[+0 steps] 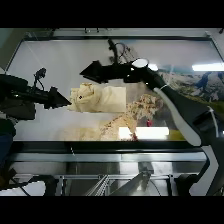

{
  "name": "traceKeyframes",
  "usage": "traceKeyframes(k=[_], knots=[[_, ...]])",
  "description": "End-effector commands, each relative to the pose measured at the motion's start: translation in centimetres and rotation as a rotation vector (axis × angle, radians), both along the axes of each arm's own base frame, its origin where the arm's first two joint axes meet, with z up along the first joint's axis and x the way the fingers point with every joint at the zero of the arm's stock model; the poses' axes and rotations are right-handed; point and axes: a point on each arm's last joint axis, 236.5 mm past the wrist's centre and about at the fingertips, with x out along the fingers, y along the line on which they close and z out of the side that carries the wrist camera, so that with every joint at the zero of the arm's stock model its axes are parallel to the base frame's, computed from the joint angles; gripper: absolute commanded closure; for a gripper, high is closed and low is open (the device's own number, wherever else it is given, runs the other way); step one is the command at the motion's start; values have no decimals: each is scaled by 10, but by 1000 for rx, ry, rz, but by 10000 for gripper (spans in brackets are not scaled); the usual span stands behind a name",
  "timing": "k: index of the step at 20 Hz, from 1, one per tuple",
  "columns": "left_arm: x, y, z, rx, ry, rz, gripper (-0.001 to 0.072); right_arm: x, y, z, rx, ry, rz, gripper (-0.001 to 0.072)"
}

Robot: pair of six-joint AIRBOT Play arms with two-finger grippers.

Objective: Fold the shirts.

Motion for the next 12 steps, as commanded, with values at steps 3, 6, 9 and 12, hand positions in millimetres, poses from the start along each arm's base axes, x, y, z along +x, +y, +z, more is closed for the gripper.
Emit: traceKeyframes(k=[3,6,9,12], knots=[[5,-21,1,-9,-3,-85,691,10,-159,-94,-623,189,-111,411],[4,-11,13,-24,-22,-113,691,-13,-217,-148,-819,342,-118,305],[7,16,30,-42,-42,-64,691,-28,-220,-187,-794,413,-133,305],[7,43,42,-70,-60,38,690,-31,-208,-201,-715,437,-160,146]])
